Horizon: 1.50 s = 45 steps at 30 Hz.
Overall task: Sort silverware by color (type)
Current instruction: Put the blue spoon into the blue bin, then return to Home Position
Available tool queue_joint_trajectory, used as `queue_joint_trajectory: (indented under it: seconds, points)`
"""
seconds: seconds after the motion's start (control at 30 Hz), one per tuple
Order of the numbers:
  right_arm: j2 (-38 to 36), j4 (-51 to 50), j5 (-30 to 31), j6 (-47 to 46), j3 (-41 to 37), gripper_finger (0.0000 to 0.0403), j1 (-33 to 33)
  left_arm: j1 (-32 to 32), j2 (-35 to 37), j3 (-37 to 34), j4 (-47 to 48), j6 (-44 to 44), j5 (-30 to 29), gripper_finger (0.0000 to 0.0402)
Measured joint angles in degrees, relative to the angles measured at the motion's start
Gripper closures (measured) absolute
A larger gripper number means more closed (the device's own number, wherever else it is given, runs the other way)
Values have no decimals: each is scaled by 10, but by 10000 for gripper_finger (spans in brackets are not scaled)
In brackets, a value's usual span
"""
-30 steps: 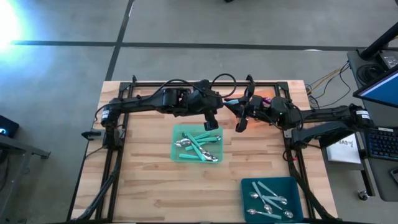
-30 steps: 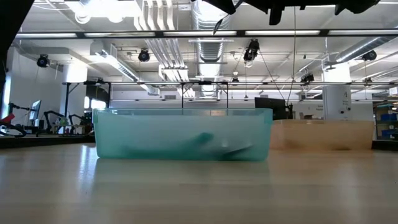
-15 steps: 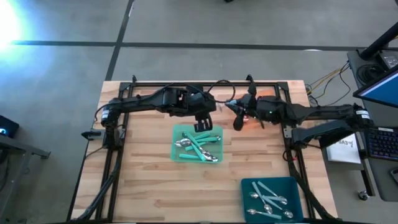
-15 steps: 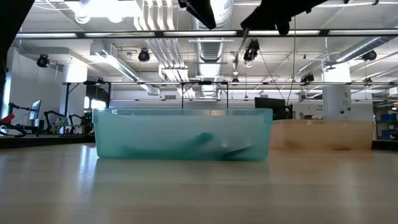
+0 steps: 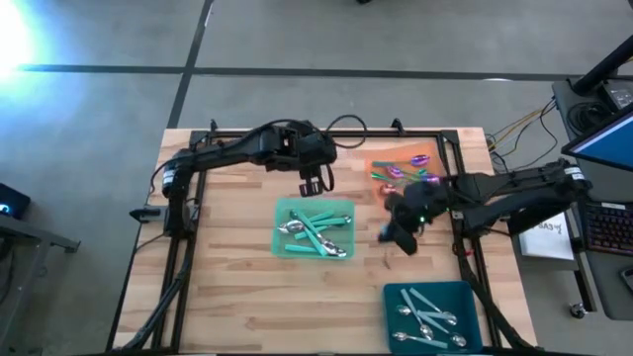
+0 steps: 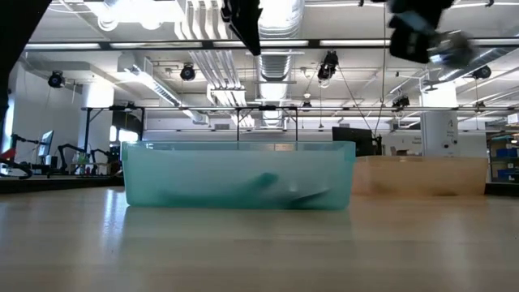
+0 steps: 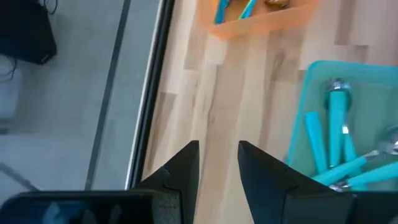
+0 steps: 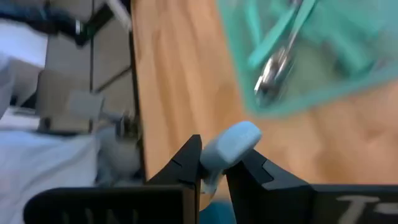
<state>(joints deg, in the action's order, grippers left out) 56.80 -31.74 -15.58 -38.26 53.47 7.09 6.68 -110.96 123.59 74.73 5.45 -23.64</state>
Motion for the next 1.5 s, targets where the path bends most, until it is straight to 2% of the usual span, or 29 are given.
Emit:
queue_joint_trajectory:
  seconds: [0.33,0.43,0.6,0.8,0.9,1.1,1.23,1.37,1.5]
  points:
    - [0,-33,11,-168,-1,365,200,58,0,0,2,0,0,306]
    - [0,-77,21,-208,-1,365,244,73,0,0,4,0,0,306]
    - [1,-150,26,-278,-8,365,285,93,1,0,4,0,0,306]
    - [32,-145,-1,-325,-13,365,294,102,1,0,23,0,1,306]
    - [62,-145,-23,-326,-13,344,295,103,1,0,35,0,1,306]
    - [120,-144,-87,-312,-13,248,297,104,1,0,38,1,1,306]
    - [134,-140,-122,-290,-7,223,299,104,1,0,38,12,2,306]
    - [128,-115,-81,-199,11,223,299,104,1,0,38,13,2,306]
    - [111,-80,50,-51,23,230,299,104,1,0,39,13,2,306]
